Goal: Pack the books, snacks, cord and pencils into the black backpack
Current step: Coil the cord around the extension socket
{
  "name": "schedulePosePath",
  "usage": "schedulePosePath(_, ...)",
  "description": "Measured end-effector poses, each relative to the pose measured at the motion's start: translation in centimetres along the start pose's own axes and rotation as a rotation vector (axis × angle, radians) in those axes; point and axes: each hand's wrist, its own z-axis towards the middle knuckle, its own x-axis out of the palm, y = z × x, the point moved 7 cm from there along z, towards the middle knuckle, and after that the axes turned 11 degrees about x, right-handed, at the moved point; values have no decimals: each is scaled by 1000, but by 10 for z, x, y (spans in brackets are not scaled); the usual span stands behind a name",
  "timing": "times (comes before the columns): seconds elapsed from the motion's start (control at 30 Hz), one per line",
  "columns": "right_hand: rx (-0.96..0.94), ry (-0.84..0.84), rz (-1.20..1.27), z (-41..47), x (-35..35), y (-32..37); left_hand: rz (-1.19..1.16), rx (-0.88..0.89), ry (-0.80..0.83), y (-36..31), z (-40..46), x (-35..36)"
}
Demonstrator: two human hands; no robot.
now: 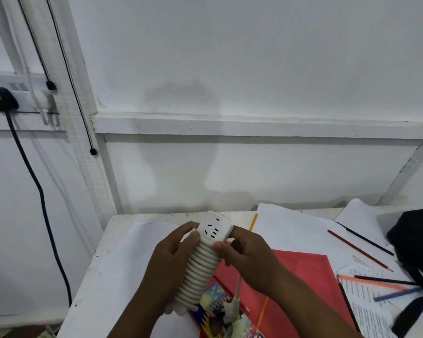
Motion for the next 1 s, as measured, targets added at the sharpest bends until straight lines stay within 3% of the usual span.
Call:
schedulePosePath(0.17,-16,-26,-5,0,-2,-6,-43,11,-60,-3,-3,-3)
schedulePosePath(0.4,-6,-49,-28,0,-9,-18,-91,17,0,-3,-8,2)
schedulePosePath(0.6,150,-33,-130,-7,-8,-38,-181,76,-72,-22,-4,-4)
schedulePosePath(0.73,217,-31,-185,-14,-7,-47,-150,82,-124,-22,-5,-8)
schedulePosePath(0.83,251,-46,-74,-21,-12,-43,-101,79,-185,-16,-5,-16)
schedulePosePath(1.0,190,38,-84,-38,-17,-12,-1,57,-201,-3,-10,-23)
